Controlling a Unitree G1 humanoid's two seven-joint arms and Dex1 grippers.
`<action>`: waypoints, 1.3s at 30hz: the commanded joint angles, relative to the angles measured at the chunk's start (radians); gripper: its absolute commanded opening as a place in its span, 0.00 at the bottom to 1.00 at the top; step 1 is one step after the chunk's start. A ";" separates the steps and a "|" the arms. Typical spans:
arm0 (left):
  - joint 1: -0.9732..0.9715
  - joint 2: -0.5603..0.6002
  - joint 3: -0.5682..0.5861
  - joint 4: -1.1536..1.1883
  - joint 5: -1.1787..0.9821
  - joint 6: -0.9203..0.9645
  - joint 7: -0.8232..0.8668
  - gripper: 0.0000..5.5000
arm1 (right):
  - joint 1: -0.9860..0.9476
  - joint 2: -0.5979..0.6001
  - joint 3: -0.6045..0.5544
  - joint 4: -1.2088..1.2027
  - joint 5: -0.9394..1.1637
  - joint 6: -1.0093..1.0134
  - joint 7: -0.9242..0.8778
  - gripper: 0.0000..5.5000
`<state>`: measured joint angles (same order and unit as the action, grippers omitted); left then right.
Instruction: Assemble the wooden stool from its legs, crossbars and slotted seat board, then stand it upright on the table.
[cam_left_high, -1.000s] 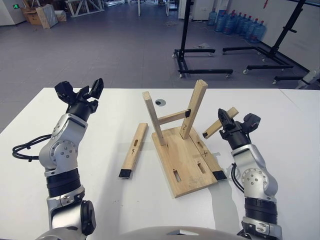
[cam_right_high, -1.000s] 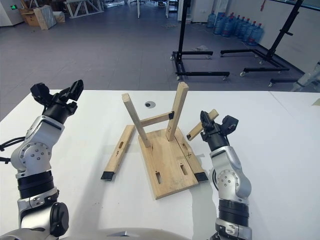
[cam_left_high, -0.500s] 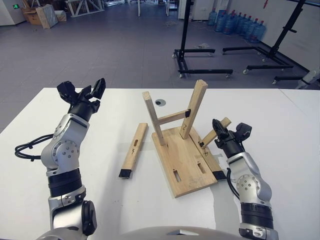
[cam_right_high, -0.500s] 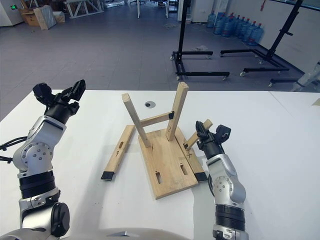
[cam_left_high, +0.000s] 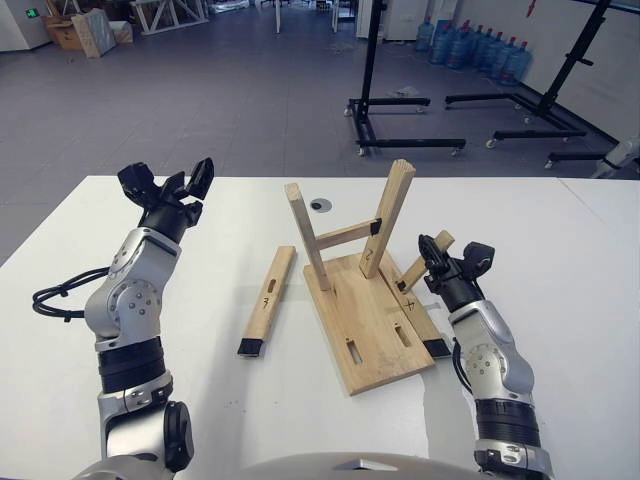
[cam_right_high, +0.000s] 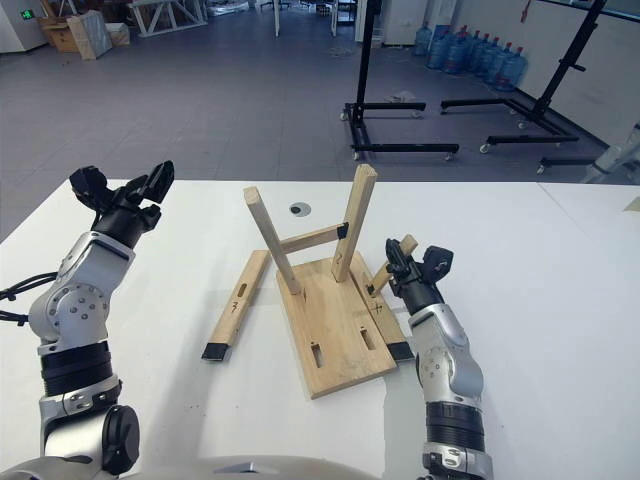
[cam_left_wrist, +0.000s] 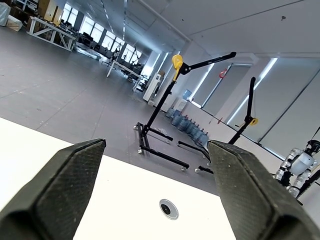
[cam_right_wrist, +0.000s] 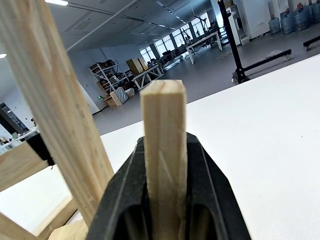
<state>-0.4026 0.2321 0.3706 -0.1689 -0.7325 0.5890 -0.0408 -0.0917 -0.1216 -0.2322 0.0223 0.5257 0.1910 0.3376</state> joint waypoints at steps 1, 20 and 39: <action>-0.014 0.007 -0.008 0.009 0.013 -0.004 -0.010 0.68 | 0.057 -0.006 0.042 0.008 -0.088 -0.046 -0.002 0.07; -0.011 0.002 -0.023 0.000 0.043 -0.012 -0.033 0.68 | 0.110 -0.059 0.108 0.078 -0.251 -0.232 0.012 0.07; -0.027 0.005 -0.028 0.015 0.052 -0.024 -0.044 0.68 | 0.014 -0.203 -0.026 -0.381 -0.065 0.089 -0.043 0.52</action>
<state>-0.4059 0.2265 0.3477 -0.1544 -0.6881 0.5641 -0.0792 -0.0613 -0.2798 -0.1983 -0.2409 0.3889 0.1889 0.3272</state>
